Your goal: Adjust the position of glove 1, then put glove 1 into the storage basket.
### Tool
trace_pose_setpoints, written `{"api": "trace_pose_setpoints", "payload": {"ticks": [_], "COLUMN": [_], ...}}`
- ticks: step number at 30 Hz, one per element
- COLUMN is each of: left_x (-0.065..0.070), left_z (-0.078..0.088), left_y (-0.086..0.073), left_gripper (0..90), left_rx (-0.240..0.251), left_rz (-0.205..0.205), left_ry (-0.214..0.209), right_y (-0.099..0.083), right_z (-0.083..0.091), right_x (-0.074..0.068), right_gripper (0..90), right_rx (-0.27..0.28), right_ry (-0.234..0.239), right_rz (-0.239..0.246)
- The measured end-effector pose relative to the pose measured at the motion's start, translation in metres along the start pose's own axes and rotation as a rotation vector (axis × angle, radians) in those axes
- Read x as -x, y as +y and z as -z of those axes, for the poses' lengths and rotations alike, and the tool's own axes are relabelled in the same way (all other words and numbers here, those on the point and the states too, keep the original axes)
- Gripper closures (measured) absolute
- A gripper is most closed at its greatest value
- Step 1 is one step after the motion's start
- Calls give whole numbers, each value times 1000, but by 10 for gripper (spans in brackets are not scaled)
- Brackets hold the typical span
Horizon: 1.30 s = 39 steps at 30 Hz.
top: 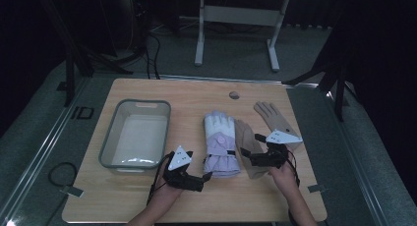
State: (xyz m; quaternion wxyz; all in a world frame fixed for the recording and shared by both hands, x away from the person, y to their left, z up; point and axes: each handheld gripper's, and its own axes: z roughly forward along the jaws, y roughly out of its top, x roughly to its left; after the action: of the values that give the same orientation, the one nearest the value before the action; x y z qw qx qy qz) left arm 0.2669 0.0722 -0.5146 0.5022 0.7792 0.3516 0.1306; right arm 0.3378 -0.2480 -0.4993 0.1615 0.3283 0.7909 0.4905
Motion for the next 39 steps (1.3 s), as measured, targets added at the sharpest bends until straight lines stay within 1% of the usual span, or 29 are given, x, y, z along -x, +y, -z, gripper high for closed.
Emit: {"api": "trace_pose_setpoints", "payload": {"ticks": [1, 3, 5, 6, 7, 8, 9, 10, 11, 12, 13, 14, 15, 16, 18, 19, 21, 22, 24, 26, 27, 29, 30, 31, 34, 36, 37, 38, 39], "left_x": [-1, -3, -4, -4, -4, -5, -5, -6, -7, -7, -9, -9, -9, -9, -9, -9, -8, -9, -10, -9, -9, -9, -9, -10, -13, -14, -14, -14, -14], "left_z": [-2, -5, -7, -10, -11, -13, -14, -17, -18, -19, -20, -20, -21, -22, -23, -25, -28, -31, -37, -44, -47, -51, -53, -54, -58, -59, -59, -60, -60], "left_y": [3, 7, 10, 11, 12, 12, 12, 12, 12, 12, 11, 11, 12, 13, 16, 17, 20, 21, 20, 17, 14, 10, 8, 7, 2, 1, 0, 0, 0], "left_gripper": [15, 15, 15, 15, 15, 15, 15, 15, 16, 33, 60, 70, 70, 87, 136, 142, 150, 151, 164, 164, 164, 164, 164, 164, 166, 167, 173, 176, 176], "left_rx": [-7, -27, -41, -53, -61, -80, -87, -103, -106, -108, -102, -102, -100, -100, -104, -111, -132, -150, -187, -226, -248, -265, -272, -276, -296, -304, -306, -310, -310], "left_rz": [6, 19, 26, 31, 31, 25, 24, 27, 37, 45, 70, 70, 82, 86, 83, 82, 92, 100, 119, 117, 122, 131, 140, 151, 175, 185, 190, 189, 189], "left_ry": [5, 13, 15, 24, 23, 38, 46, 45, 50, 51, 50, 50, 52, 51, 65, 72, 87, 96, 104, 108, 102, 100, 97, 94, 87, 81, 78, 75, 75], "right_y": [1, 2, 4, 4, 5, 5, 6, 7, 8, 8, 9, 9, 9, 10, 10, 10, 10, 9, 8, 6, 5, 2, 0, -1, -4, -6, -9, -9, -9], "right_z": [-3, -9, -14, -16, -19, -22, -25, -27, -32, -34, -35, -35, -37, -38, -40, -41, -43, -45, -48, -52, -55, -62, -65, -68, -74, -77, -79, -80, -80], "right_x": [0, 2, 2, 3, 4, 5, 5, 5, 3, 3, 2, 2, 2, 2, 3, 3, 4, 4, 3, 1, 1, 0, 0, 0, 5, 10, 13, 15, 15], "right_gripper": [142, 140, 140, 137, 137, 136, 119, 121, 131, 154, 217, 217, 317, 403, 460, 482, 497, 496, 493, 491, 488, 479, 476, 474, 472, 474, 547, 581, 581], "right_rx": [-10, -43, -78, -83, -102, -118, -123, -117, -142, -145, -147, -147, -155, -149, -155, -156, -162, -170, -189, -217, -235, -273, -293, -312, -354, -379, -384, -384, -384], "right_ry": [1, 19, 11, 21, 14, 18, 32, 39, 54, 54, 51, 51, 28, 29, 38, 37, 63, 52, 50, 28, 21, 13, 7, 7, 30, 55, 81, 108, 108], "right_rz": [-20, -72, -107, -117, -159, -182, -192, -193, -200, -204, -209, -209, -221, -227, -245, -258, -281, -288, -296, -295, -299, -314, -314, -325, -382, -432, -463, -470, -470]}}
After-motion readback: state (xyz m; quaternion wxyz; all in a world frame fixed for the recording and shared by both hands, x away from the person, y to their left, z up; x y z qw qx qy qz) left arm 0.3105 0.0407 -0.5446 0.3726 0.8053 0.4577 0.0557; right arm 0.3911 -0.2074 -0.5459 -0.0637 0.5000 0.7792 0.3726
